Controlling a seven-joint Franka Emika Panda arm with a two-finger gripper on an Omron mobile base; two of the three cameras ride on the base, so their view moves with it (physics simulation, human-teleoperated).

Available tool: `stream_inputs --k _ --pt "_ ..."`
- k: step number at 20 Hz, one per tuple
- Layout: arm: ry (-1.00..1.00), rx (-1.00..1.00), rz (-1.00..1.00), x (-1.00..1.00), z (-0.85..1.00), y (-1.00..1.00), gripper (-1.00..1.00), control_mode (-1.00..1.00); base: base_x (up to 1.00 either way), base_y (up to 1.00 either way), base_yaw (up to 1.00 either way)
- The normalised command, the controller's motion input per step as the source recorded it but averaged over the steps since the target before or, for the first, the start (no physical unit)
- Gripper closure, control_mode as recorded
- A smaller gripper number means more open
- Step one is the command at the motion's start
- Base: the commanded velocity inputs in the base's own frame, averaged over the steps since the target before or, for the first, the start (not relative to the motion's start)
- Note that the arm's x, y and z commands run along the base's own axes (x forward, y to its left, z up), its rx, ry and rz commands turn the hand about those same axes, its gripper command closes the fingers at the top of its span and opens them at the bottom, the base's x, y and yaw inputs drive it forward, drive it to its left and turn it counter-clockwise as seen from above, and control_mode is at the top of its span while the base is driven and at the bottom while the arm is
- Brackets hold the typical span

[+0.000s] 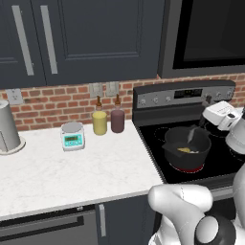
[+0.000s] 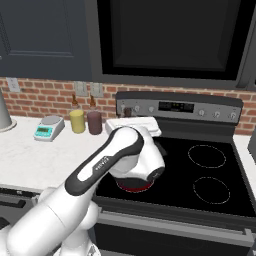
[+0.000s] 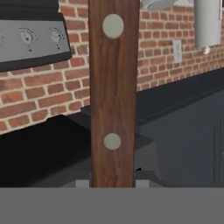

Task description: Put the potato and garlic in the pot. Retrieve the spatula and lightly stir the vegetables in the pot.

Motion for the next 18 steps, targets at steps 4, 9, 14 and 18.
stream_inputs --k 4,9,14,18 --pt "0.01 0.0 0.0 0.0 -0.29 -0.4 1.0 -1.0 0.0 0.0 0.0" --pt "0.02 0.0 0.0 0.23 -0.53 -0.41 1.0 -1.0 0.0 0.0 0.0" --pt "0.0 0.0 -0.01 0.44 -0.41 -0.29 1.0 -1.0 0.0 0.0 0.0" --pt "0.0 0.0 -0.02 0.5 -0.44 -0.21 1.0 -1.0 0.0 0.0 0.0"
